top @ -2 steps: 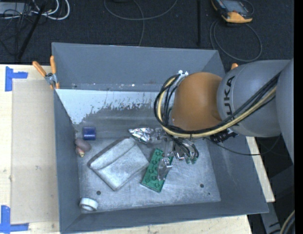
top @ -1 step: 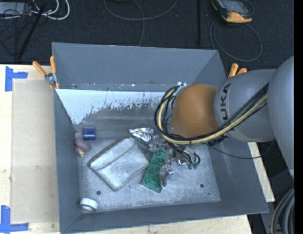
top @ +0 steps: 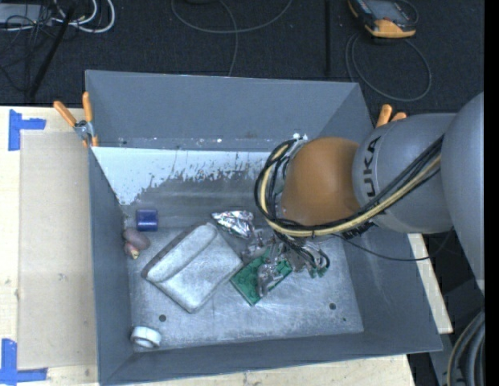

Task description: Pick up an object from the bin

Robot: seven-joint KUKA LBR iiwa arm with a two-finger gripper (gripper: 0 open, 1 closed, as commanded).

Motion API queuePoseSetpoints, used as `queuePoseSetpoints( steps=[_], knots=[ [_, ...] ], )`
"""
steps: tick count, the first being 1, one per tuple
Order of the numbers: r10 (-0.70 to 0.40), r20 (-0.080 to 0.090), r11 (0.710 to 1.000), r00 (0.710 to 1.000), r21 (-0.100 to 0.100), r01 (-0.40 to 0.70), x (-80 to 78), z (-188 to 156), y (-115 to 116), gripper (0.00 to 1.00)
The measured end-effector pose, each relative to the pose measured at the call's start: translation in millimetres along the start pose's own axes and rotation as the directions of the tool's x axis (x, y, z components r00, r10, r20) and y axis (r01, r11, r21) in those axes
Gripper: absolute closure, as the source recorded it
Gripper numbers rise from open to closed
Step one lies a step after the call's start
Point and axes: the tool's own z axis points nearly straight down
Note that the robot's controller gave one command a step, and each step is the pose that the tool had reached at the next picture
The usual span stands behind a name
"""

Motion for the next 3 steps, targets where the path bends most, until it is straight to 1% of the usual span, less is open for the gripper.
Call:
queuePoseSetpoints(
  steps=[1,2,3],
  knots=[
    [-0.295,-0.003,0.955,0.955,0.004,0.295,-27.2,-117.4,-12.7,1.0],
    [-0.292,-0.007,0.956,0.956,0.0,0.292,-25.7,-114.6,-12.8,0.0],
    [-0.153,-0.009,0.988,0.988,0.001,0.153,-41.7,-1.9,-22.8,0.0]
  ],
)
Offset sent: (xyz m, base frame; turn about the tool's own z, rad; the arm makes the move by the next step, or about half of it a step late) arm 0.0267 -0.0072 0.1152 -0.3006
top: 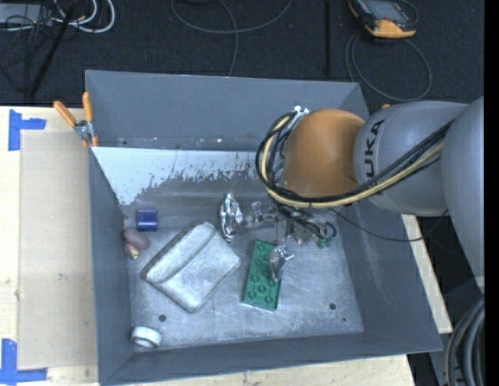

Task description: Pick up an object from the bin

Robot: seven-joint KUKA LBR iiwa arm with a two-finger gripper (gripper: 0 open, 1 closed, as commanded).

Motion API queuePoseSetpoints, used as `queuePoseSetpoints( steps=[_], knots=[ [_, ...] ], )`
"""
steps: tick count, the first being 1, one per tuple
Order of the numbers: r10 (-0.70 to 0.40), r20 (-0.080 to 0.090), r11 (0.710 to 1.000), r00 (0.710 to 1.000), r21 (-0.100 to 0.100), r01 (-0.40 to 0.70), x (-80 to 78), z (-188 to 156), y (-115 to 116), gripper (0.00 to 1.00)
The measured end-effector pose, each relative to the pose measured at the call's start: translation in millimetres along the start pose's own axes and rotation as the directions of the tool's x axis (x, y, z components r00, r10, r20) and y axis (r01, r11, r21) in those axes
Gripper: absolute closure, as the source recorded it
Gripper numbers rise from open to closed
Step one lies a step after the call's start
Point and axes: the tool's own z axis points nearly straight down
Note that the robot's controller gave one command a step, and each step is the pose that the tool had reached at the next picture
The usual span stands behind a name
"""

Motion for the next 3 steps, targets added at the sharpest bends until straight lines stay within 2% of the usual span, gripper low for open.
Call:
queuePoseSetpoints(
  steps=[1,2,3],
  knots=[
    [0.001,-0.003,1.0,1.0,0.0,-0.001,0.2,-2.8,-0.1,1.0],
    [-0.012,0.011,1.0,1.0,0.005,0.012,-7.4,-156.2,-11.4,1.0],
    [-0.201,0.005,0.98,0.98,0.004,0.201,18.1,-219.0,-17.1,1.0]
  ],
)
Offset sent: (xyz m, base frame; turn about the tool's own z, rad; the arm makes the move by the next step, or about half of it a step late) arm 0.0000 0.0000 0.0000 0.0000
